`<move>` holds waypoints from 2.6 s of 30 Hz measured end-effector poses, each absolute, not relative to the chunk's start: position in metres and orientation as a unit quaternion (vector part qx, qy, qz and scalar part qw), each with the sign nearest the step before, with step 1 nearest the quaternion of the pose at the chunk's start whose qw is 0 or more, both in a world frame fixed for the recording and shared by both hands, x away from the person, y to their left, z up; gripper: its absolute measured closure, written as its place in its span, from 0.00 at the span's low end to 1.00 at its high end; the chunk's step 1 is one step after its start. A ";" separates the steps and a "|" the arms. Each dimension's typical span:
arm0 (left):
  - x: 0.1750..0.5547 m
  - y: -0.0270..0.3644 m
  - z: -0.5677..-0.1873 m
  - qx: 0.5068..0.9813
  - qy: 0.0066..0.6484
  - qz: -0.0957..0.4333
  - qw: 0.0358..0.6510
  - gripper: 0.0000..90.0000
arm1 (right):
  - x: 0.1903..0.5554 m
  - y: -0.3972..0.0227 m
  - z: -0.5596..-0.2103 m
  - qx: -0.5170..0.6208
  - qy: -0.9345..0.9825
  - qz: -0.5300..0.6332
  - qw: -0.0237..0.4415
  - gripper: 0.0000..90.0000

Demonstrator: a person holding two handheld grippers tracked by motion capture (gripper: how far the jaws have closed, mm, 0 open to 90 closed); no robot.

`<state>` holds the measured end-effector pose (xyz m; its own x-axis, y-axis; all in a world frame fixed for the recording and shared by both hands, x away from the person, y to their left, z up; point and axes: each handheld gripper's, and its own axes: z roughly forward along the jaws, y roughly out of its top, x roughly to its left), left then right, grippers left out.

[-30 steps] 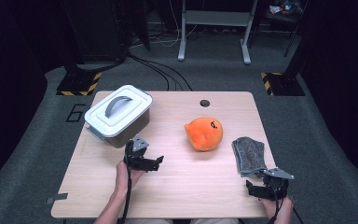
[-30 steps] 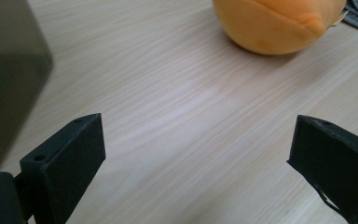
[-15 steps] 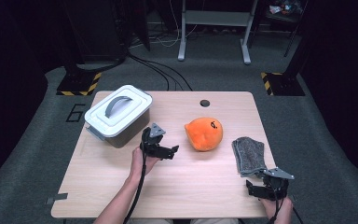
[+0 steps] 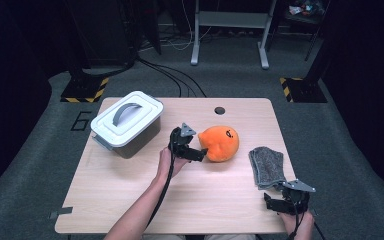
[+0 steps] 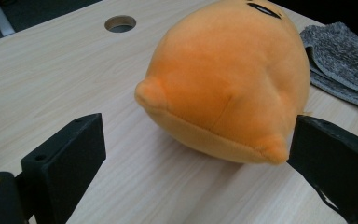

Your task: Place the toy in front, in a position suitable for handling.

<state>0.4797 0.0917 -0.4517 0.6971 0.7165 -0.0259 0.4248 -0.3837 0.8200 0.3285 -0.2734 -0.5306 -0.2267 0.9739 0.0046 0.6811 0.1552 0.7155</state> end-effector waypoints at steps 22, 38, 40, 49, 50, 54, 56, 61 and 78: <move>0.500 0.053 -0.467 0.837 0.341 0.174 0.391 0.22 | 0.328 -0.273 -0.531 0.574 0.721 0.305 0.240 0.00; 0.497 0.051 -0.471 0.848 0.319 0.174 0.385 0.64 | 0.328 -0.273 -0.531 0.574 0.721 0.305 0.240 0.00; 0.497 0.052 -0.471 0.847 0.318 0.173 0.390 0.69 | 0.328 -0.273 -0.531 0.574 0.721 0.305 0.240 0.00; 0.497 0.059 -0.466 0.830 0.319 0.150 0.432 0.81 | 0.329 -0.273 -0.531 0.577 0.719 0.306 0.240 0.00; 0.497 0.060 -0.465 0.830 0.318 0.148 0.434 0.82 | 0.329 -0.273 -0.531 0.577 0.718 0.306 0.240 0.00; 0.496 0.065 -0.460 0.830 0.313 0.142 0.439 0.83 | 0.329 -0.273 -0.531 0.577 0.718 0.306 0.241 0.00; 0.495 0.068 -0.458 0.832 0.309 0.137 0.441 0.83 | 0.329 -0.273 -0.531 0.577 0.718 0.306 0.241 0.00; 0.491 0.080 -0.452 0.830 0.299 0.115 0.456 0.83 | 0.329 -0.273 -0.531 0.577 0.718 0.306 0.241 0.00; 0.465 0.103 -0.438 0.842 0.246 0.085 0.472 0.82 | 0.329 -0.274 -0.531 0.575 0.719 0.306 0.242 0.00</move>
